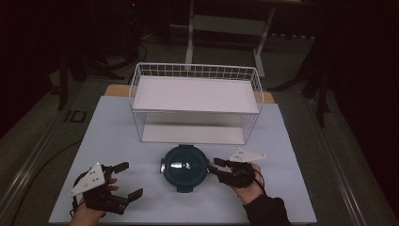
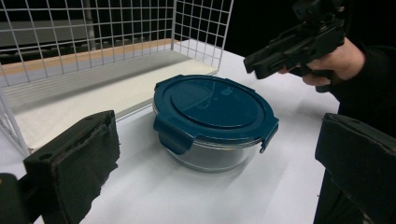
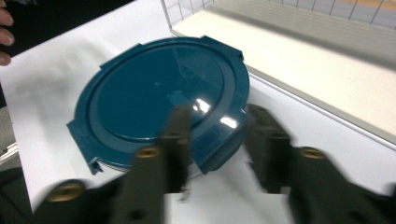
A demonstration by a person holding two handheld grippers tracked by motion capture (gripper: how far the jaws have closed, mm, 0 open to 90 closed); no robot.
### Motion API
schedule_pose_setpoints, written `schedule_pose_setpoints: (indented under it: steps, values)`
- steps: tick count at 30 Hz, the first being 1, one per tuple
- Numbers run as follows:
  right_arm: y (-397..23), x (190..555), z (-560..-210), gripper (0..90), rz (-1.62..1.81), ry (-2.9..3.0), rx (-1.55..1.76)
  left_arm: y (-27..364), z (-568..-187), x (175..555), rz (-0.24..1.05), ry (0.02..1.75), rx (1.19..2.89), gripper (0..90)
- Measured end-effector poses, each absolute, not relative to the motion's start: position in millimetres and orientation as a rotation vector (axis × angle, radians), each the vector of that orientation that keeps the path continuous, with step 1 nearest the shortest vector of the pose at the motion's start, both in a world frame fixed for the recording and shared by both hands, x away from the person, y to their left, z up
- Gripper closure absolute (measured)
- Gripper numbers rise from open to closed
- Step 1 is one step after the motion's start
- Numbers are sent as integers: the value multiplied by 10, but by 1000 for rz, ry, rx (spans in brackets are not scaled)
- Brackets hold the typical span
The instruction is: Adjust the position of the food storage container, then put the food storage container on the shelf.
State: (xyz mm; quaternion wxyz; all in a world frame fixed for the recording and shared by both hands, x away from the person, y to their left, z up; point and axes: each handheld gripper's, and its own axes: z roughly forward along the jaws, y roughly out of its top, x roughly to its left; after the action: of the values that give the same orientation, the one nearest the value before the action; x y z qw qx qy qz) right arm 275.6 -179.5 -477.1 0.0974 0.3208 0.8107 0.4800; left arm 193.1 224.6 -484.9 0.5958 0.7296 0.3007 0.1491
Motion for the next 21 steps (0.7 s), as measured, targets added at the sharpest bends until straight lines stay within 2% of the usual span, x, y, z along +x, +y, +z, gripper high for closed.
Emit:
schedule_pose_setpoints:
  steps: [2,5,9,19,21]
  values:
    - [-1798,2719,-4759,343,1442,2363,934,2224,-4836,1938,346,703,1698,0]
    - [-1818,2680,-4725,199,1477,2341,909,2194,-4785,1955,322,695,1697,0]
    - [-1872,2634,-4663,142,1532,2308,903,2141,-4692,1966,290,678,1686,0]
    - [-1894,2542,-4549,153,1520,2282,801,2022,-4537,2107,272,685,1757,0]
    - [-1896,2536,-4525,180,1539,2279,792,1993,-4513,2152,273,691,1766,0]
